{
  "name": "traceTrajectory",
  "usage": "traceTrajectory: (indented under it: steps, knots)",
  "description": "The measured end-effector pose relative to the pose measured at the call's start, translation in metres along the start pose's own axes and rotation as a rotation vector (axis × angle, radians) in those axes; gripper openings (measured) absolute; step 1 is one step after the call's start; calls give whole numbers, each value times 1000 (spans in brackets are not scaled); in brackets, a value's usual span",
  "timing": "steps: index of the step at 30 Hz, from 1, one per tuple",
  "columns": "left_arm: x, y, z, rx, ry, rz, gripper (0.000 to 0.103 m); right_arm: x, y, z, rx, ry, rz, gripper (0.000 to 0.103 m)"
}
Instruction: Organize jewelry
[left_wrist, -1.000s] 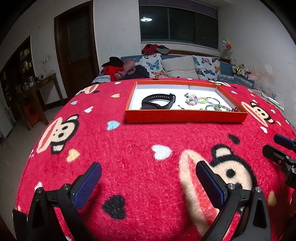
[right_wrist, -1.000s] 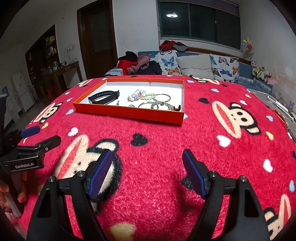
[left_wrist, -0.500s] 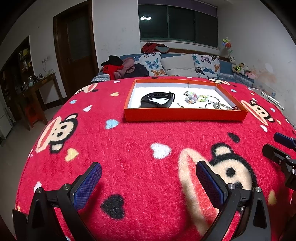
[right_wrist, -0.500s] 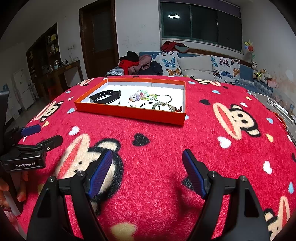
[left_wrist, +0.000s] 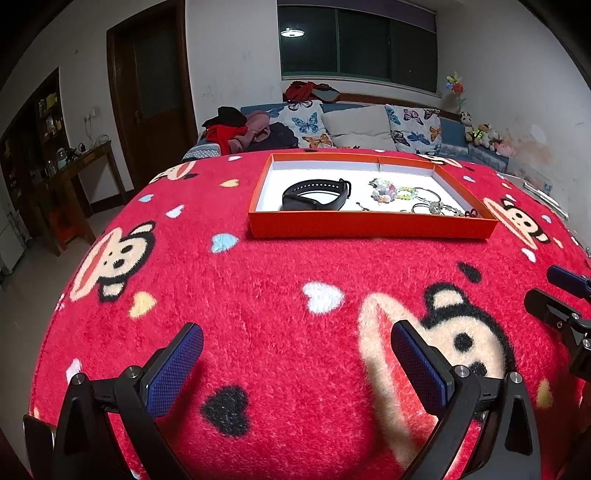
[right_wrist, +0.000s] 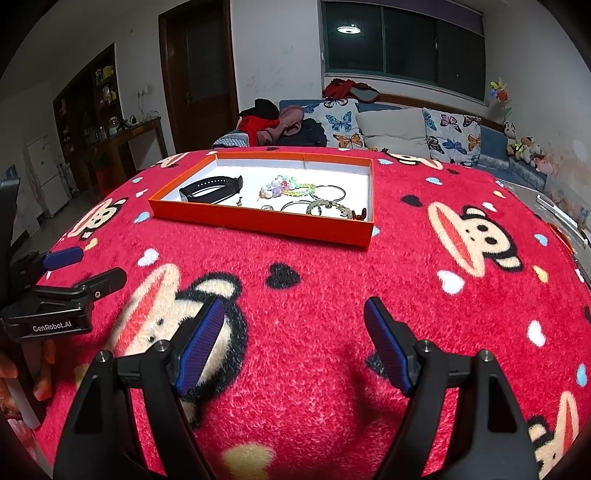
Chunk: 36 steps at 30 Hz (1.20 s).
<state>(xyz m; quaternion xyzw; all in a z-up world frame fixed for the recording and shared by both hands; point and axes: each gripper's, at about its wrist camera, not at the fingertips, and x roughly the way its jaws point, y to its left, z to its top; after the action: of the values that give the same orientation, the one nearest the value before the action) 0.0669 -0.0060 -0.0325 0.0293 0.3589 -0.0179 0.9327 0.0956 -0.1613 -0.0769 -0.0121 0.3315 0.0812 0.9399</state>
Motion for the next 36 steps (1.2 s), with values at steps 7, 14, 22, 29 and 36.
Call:
traceTrajectory:
  steps: [7,14,22,29,36]
  knots:
    - [1,-1,-1,0,5,7,103,0,0,0,1,4,0,79]
    - [1,0,0,0,7,8,103,1,-1,-1,1,5,0,79]
    - [2,0,-1,2,9,6,103,1,-1,-1,2,5,1,79]
    - [2,0,-1,1,10,6,103,1,-1,-1,2,5,1,79]
    - [4,0,-2,2,17,7,103,1,-1,-1,3,6,1,79]
